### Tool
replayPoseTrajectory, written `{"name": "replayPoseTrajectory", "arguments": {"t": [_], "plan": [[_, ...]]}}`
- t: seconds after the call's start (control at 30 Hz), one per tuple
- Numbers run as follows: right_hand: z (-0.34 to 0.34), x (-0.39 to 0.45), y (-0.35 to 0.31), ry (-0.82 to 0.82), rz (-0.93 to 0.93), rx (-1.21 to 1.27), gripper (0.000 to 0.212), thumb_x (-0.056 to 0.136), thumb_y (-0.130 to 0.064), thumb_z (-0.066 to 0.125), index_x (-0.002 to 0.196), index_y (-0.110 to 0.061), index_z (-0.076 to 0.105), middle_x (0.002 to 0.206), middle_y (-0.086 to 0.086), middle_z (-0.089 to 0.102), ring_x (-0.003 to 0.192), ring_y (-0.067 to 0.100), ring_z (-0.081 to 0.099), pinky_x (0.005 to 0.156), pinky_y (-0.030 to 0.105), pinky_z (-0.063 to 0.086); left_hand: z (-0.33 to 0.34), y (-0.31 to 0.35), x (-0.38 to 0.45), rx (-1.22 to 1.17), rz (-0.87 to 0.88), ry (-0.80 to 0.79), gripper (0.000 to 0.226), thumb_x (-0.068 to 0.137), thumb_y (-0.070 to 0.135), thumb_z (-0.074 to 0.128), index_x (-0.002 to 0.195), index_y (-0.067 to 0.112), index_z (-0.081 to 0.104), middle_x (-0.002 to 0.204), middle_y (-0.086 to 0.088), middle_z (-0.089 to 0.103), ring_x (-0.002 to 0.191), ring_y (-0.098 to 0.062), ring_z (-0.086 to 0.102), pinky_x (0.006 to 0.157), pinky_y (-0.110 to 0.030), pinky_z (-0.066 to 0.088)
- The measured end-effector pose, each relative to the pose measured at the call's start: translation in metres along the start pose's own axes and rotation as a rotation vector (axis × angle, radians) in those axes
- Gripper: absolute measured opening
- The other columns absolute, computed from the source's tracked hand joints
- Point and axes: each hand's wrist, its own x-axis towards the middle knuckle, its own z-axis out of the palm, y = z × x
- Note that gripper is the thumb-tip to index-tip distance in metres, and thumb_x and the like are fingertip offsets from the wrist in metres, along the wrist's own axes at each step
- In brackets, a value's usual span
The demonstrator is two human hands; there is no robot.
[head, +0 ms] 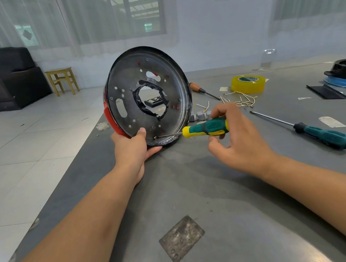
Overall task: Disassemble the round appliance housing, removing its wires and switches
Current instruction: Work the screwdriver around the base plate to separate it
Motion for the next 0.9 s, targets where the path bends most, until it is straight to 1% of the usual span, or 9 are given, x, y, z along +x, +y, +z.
{"name": "replayPoseTrajectory", "arguments": {"t": [0.1, 0.17, 0.3, 0.47, 0.57, 0.63, 0.77, 0.83, 0.9], "plan": [[-0.0030, 0.0028, 0.0028, 0.001, 0.046, -0.138, 0.040, 0.096, -0.060, 0.042, 0.125, -0.033, 0.036, 0.074, -0.012, 0.055, 0.059, 0.006, 0.053, 0.052, 0.027, 0.035, -0.0001, -0.0001, -0.0003, 0.008, 0.007, 0.004, 0.038, 0.102, 0.010, 0.066, 0.127, 0.021, 0.040, 0.138, -0.002, 0.052, 0.120, -0.032, 0.064, 0.064, -0.041, 0.066], [-0.0033, 0.0041, 0.0032, 0.003, 0.049, -0.185, 0.037, 0.098, -0.060, 0.034, 0.124, -0.034, 0.038, 0.065, -0.009, 0.054, 0.054, 0.008, 0.050, 0.049, 0.026, 0.029, 0.0005, -0.0002, -0.0009, 0.017, 0.017, 0.005, 0.038, 0.102, 0.011, 0.066, 0.128, 0.021, 0.039, 0.138, -0.001, 0.052, 0.120, -0.032, 0.064, 0.065, -0.042, 0.066], [-0.0064, -0.0002, -0.0003, -0.038, -0.029, -0.053, 0.046, 0.084, -0.029, 0.058, 0.127, -0.023, 0.041, 0.105, -0.004, 0.053, 0.087, 0.007, 0.052, 0.077, 0.029, 0.049, 0.0004, 0.0005, -0.0021, 0.017, 0.021, 0.007, 0.038, 0.102, 0.010, 0.065, 0.127, 0.021, 0.039, 0.137, -0.001, 0.052, 0.120, -0.031, 0.063, 0.066, -0.042, 0.066], [-0.0041, 0.0038, 0.0044, -0.025, 0.058, -0.154, 0.038, 0.097, -0.057, 0.037, 0.127, -0.033, 0.035, 0.067, -0.006, 0.055, 0.063, 0.007, 0.053, 0.050, 0.023, 0.028, 0.0001, 0.0002, -0.0017, 0.012, 0.034, 0.007, 0.036, 0.102, 0.010, 0.065, 0.125, 0.021, 0.040, 0.127, 0.005, 0.053, 0.117, -0.027, 0.063, 0.066, -0.042, 0.066], [-0.0052, 0.0008, 0.0019, -0.054, -0.089, -0.042, 0.045, 0.087, -0.030, 0.059, 0.126, -0.026, 0.037, 0.098, -0.004, 0.053, 0.083, 0.008, 0.051, 0.071, 0.020, 0.044, 0.0004, 0.0002, -0.0014, 0.012, 0.034, 0.010, 0.035, 0.102, 0.010, 0.065, 0.123, 0.022, 0.040, 0.128, 0.004, 0.053, 0.115, -0.028, 0.064, 0.067, -0.044, 0.066], [-0.0047, -0.0012, -0.0007, -0.055, -0.111, -0.014, 0.049, 0.086, -0.029, 0.062, 0.127, -0.023, 0.037, 0.106, -0.002, 0.052, 0.089, 0.010, 0.053, 0.080, 0.026, 0.047, 0.0004, -0.0001, -0.0010, 0.012, 0.035, 0.014, 0.034, 0.102, 0.010, 0.065, 0.122, 0.022, 0.040, 0.126, 0.004, 0.053, 0.112, -0.026, 0.064, 0.067, -0.044, 0.066], [0.0003, 0.0023, 0.0022, 0.005, 0.040, -0.192, 0.041, 0.098, -0.062, 0.036, 0.126, -0.032, 0.035, 0.069, -0.010, 0.053, 0.054, 0.006, 0.051, 0.048, 0.025, 0.033, 0.0003, -0.0005, -0.0002, 0.002, 0.041, 0.023, 0.034, 0.102, 0.010, 0.065, 0.122, 0.021, 0.040, 0.121, 0.009, 0.052, 0.110, -0.022, 0.063, 0.063, -0.040, 0.065], [0.0025, 0.0013, 0.0050, 0.008, 0.036, -0.096, 0.032, 0.099, -0.050, 0.047, 0.123, -0.033, 0.037, 0.082, -0.009, 0.055, 0.067, 0.000, 0.055, 0.056, 0.015, 0.040, 0.0003, -0.0001, -0.0009, 0.005, 0.041, 0.027, 0.034, 0.102, 0.010, 0.065, 0.122, 0.020, 0.040, 0.123, 0.007, 0.052, 0.111, -0.024, 0.063, 0.063, -0.040, 0.065], [0.0029, -0.0004, 0.0065, -0.003, 0.010, 0.018, 0.040, 0.093, -0.024, 0.064, 0.123, -0.033, 0.039, 0.107, -0.006, 0.052, 0.092, -0.005, 0.054, 0.078, 0.009, 0.043, 0.0001, 0.0004, -0.0017, 0.005, 0.040, 0.028, 0.033, 0.103, 0.010, 0.065, 0.122, 0.020, 0.039, 0.123, 0.006, 0.052, 0.112, -0.025, 0.063, 0.062, -0.040, 0.066]]}}
